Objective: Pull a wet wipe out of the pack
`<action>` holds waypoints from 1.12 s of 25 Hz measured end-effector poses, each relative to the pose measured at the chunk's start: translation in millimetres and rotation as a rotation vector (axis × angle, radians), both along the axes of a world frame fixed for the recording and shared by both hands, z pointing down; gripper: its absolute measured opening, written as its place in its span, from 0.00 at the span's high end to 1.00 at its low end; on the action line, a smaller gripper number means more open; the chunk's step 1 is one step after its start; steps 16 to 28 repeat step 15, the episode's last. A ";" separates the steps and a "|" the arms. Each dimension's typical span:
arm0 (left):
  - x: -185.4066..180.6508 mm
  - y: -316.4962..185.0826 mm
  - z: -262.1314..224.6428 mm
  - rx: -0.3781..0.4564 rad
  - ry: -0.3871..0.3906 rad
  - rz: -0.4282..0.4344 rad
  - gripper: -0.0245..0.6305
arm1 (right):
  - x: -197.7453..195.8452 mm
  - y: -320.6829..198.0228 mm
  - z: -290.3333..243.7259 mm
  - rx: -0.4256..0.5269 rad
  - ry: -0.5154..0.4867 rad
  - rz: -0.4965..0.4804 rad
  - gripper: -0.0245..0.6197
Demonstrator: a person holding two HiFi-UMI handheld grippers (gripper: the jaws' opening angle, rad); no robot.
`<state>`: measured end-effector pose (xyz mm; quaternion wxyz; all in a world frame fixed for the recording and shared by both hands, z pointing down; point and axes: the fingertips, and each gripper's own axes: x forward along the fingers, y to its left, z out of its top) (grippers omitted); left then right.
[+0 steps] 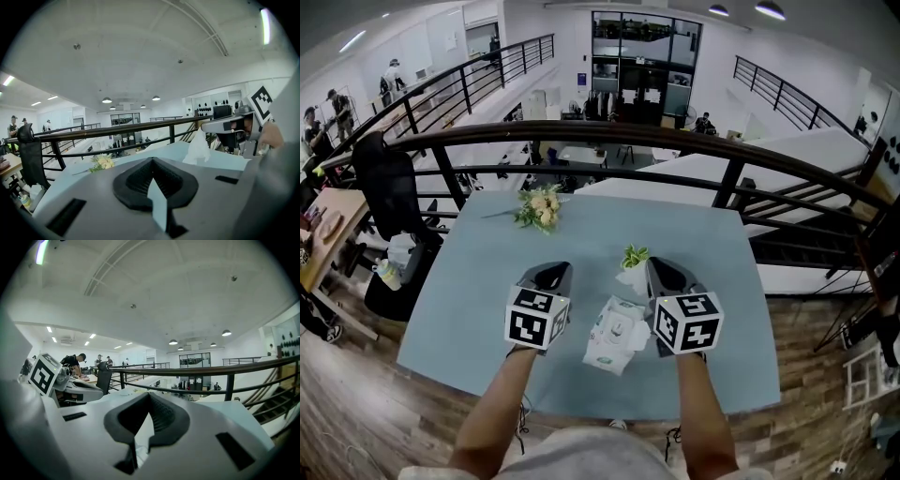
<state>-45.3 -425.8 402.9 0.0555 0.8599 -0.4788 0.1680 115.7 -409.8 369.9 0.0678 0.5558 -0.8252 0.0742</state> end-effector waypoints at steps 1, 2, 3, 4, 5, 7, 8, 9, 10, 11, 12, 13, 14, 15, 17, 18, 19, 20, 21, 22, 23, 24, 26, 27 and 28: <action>0.3 0.5 -0.3 0.000 -0.001 0.000 0.97 | 0.6 0.6 -0.5 0.001 -0.001 0.001 0.95; 0.5 0.8 -0.8 0.000 -0.001 0.000 0.97 | 1.1 1.2 -1.1 0.002 -0.001 0.002 0.95; 0.4 0.9 -1.3 0.000 0.000 0.000 0.97 | 1.3 1.4 -1.9 0.003 0.000 0.002 0.95; 0.1 0.9 -1.4 0.000 0.000 0.000 0.97 | 1.3 1.6 -2.3 0.004 0.000 0.003 0.95; 0.0 1.1 -1.1 -0.001 0.001 -0.001 0.97 | 1.3 1.9 -2.5 0.003 0.000 0.003 0.95; 0.9 2.3 0.1 -0.004 0.001 0.000 0.97 | 2.1 2.9 -2.2 0.001 0.002 0.002 0.95; 1.4 3.1 0.6 -0.004 0.001 0.000 0.97 | 2.7 3.4 -2.2 0.001 0.003 0.002 0.95; 1.9 3.7 0.8 -0.005 0.000 0.001 0.97 | 3.4 3.8 -2.5 0.002 0.004 0.002 0.95; 2.2 4.0 0.8 -0.005 0.000 0.001 0.97 | 3.9 4.1 -3.1 0.003 0.004 0.003 0.95; 2.3 4.0 0.5 -0.004 0.000 0.001 0.97 | 4.1 4.2 -3.8 0.004 0.003 0.004 0.95; 2.2 3.8 0.0 -0.004 0.001 0.002 0.97 | 4.2 4.1 -4.5 0.005 0.003 0.005 0.95; 2.1 3.4 -0.5 -0.003 0.001 0.002 0.97 | 4.2 4.0 -5.0 0.005 0.003 0.006 0.95; 1.9 3.0 -1.1 -0.001 0.001 0.002 0.97 | 4.2 3.8 -5.4 0.006 0.004 0.006 0.95; 1.8 2.6 -1.7 0.000 0.002 0.003 0.97 | 4.2 3.6 -5.8 0.007 0.005 0.007 0.95; 1.8 2.6 -1.7 0.000 0.002 0.003 0.97 | 4.2 3.6 -5.8 0.007 0.005 0.007 0.95; 1.8 2.6 -1.7 0.000 0.002 0.003 0.97 | 4.2 3.6 -5.8 0.007 0.005 0.007 0.95; 1.8 2.6 -1.7 0.000 0.002 0.003 0.97 | 4.2 3.6 -5.8 0.007 0.005 0.007 0.95; 1.8 2.6 -1.7 0.000 0.002 0.003 0.97 | 4.2 3.6 -5.8 0.007 0.005 0.007 0.95; 1.8 2.6 -1.7 0.000 0.002 0.003 0.97 | 4.2 3.6 -5.8 0.007 0.005 0.007 0.95; 1.8 2.6 -1.7 0.000 0.002 0.003 0.97 | 4.2 3.6 -5.8 0.007 0.005 0.007 0.95; 1.8 2.6 -1.7 0.000 0.002 0.003 0.97 | 4.2 3.6 -5.8 0.007 0.005 0.007 0.95; 1.8 2.6 -1.7 0.000 0.002 0.003 0.97 | 4.2 3.6 -5.8 0.007 0.005 0.007 0.95; 1.8 2.6 -1.7 0.000 0.002 0.003 0.97 | 4.2 3.6 -5.8 0.007 0.005 0.007 0.95; 1.8 2.6 -1.7 0.000 0.002 0.003 0.97 | 4.2 3.6 -5.8 0.007 0.005 0.007 0.95; 1.8 2.6 -1.7 0.000 0.002 0.003 0.97 | 4.2 3.6 -5.8 0.007 0.005 0.007 0.95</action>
